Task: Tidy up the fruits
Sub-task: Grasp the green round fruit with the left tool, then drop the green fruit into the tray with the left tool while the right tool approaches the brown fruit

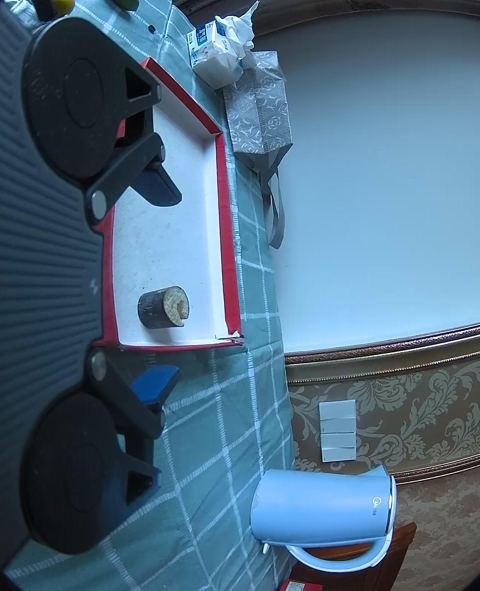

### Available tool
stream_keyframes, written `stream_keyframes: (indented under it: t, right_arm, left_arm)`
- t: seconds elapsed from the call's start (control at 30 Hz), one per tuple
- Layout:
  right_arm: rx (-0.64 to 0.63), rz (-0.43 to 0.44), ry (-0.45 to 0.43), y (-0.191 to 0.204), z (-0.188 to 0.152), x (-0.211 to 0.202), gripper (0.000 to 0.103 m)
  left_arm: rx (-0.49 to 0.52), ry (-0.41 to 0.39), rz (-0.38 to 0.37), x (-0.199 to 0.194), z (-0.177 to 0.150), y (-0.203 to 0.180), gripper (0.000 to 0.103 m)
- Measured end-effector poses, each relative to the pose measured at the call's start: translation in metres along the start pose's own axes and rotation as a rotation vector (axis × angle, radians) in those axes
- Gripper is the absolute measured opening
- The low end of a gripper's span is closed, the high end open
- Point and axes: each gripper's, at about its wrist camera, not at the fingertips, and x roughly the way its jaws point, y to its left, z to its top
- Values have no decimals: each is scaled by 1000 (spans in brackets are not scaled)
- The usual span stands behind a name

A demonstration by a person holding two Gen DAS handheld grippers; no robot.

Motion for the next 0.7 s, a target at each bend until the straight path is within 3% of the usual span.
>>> stream_keyframes:
  t: [0.13,0.23,0.47,0.7]
  right_arm:
    - [2,6,-7,1,1,-1,92]
    - [2,9,-11,1,1,-1,92]
    - [3,0,-9,-2,0,2,93]
    - [-1,-12,-10,-2,0,4,93]
  left_arm:
    - [12,-106,-14,-12,31,-11,36]
    - [29,-153,-14,4,60,-27,36]
    - [-16,-111,21,92,108,-63,36]
    - [-86,-111,65,124,115,-68,41]
